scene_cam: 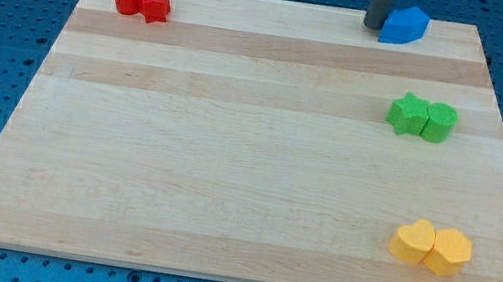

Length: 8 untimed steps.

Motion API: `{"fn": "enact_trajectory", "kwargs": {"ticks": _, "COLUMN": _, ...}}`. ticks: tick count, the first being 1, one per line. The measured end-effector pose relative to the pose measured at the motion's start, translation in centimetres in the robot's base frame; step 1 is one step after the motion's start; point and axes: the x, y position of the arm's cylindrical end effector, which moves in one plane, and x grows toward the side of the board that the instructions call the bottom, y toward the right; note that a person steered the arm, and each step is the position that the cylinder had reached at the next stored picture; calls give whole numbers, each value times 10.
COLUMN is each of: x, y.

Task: Place the red circle parallel to the left of the green star

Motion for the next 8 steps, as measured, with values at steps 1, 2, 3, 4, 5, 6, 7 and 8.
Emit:
{"fn": "enact_trajectory", "kwargs": {"ticks": 1, "x": -3, "y": -10}}
{"fn": "enact_trajectory", "kwargs": {"ticks": 2, "x": -10, "y": -28}}
{"fn": "enact_trajectory", "kwargs": {"ticks": 3, "x": -19, "y": -60}}
{"fn": "enact_trajectory", "kwargs": {"ticks": 4, "x": -21, "y": -104}}
{"fn": "enact_trajectory", "kwargs": {"ticks": 5, "x": -24, "y": -149}}
{"fn": "enact_trajectory", "kwargs": {"ticks": 6, "x": -22, "y": -178}}
{"fn": "enact_trajectory", "kwargs": {"ticks": 7, "x": -23, "y": -211}}
{"fn": "enact_trajectory", "kwargs": {"ticks": 8, "x": -24, "y": -241}}
